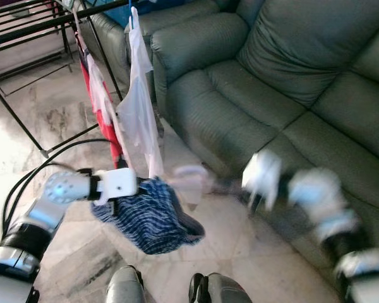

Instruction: Hang hanger

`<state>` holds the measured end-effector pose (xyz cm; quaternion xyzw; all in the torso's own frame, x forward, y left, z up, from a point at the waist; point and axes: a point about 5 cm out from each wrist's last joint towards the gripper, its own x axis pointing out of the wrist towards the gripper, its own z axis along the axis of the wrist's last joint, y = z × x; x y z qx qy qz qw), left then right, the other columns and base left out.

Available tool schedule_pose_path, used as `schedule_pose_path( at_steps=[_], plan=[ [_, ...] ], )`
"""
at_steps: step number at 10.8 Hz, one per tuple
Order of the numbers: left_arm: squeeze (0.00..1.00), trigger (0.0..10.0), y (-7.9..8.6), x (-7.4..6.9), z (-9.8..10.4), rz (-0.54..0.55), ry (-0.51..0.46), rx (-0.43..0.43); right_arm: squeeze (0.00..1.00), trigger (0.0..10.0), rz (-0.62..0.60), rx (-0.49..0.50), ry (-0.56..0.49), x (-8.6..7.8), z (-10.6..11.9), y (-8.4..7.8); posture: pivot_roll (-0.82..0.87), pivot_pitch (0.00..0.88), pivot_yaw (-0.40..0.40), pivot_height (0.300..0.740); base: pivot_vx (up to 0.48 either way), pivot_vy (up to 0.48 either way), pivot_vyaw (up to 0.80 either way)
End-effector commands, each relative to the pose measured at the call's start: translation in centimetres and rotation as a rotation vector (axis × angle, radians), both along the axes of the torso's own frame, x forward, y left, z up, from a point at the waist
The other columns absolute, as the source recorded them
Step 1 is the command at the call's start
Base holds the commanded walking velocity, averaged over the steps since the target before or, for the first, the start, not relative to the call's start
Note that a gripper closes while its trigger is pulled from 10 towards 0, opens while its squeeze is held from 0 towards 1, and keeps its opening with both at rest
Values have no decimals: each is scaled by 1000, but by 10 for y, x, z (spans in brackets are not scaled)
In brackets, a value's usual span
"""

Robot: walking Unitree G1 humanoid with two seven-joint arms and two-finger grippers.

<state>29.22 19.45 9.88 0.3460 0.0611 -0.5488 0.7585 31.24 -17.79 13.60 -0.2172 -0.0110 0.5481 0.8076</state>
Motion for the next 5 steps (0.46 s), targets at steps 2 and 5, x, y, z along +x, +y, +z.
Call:
schedule_pose_path(
  at_steps=[2,5],
  plan=[
    [0,0,3,-1,-8,77,34,-82,1000,10000,-152,175,-85,19,37,-19,43,95,-81,740,0,0,0],
    [0,0,10,8,-10,271,59,-235,1000,10000,-191,412,29,13,49,-28,41,98,-82,740,0,0,0]
  ],
)
